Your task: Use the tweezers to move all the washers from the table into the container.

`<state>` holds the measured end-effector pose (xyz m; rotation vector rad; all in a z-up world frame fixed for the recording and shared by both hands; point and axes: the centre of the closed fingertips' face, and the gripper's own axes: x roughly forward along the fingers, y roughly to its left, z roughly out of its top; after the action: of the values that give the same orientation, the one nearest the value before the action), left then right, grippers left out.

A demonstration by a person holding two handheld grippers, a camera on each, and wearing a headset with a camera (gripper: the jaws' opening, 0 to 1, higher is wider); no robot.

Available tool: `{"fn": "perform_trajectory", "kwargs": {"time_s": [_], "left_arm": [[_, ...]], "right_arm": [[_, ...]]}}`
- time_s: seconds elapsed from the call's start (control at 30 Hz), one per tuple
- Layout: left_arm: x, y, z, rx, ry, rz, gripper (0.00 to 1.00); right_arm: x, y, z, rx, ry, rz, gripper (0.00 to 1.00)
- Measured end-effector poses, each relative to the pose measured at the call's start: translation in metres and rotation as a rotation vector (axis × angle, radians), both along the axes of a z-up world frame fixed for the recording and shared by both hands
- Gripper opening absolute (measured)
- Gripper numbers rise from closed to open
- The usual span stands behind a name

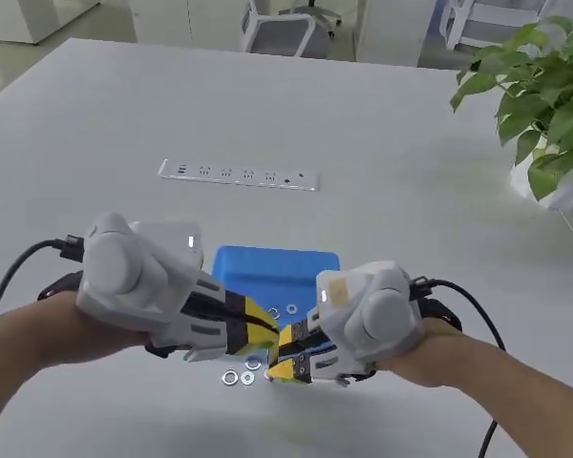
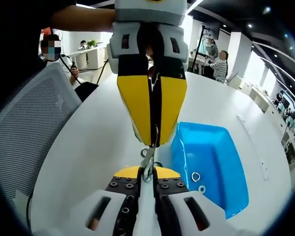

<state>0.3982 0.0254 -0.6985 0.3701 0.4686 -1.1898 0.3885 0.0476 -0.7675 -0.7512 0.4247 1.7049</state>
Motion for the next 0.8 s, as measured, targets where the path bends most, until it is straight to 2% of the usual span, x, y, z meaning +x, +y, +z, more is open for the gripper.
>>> {"fn": "perform_trajectory", "kwargs": {"time_s": [0.37, 0.63, 0.8], "left_arm": [[-0.005, -0.005, 0.001, 0.003, 0.008, 0.000, 0.05], [-0.008, -0.005, 0.002, 0.019, -0.001, -0.005, 0.06], [-0.012, -0.006, 0.008, 0.010, -0.003, -0.001, 0.09]], "right_arm": [[0.000, -0.001, -0.001, -0.006, 0.013, -0.013, 0.09], [-0.002, -0.001, -0.001, -0.014, 0.011, -0.012, 0.09], [-0.004, -0.001, 0.002, -0.014, 0.012, -0.015, 0.09]]}}
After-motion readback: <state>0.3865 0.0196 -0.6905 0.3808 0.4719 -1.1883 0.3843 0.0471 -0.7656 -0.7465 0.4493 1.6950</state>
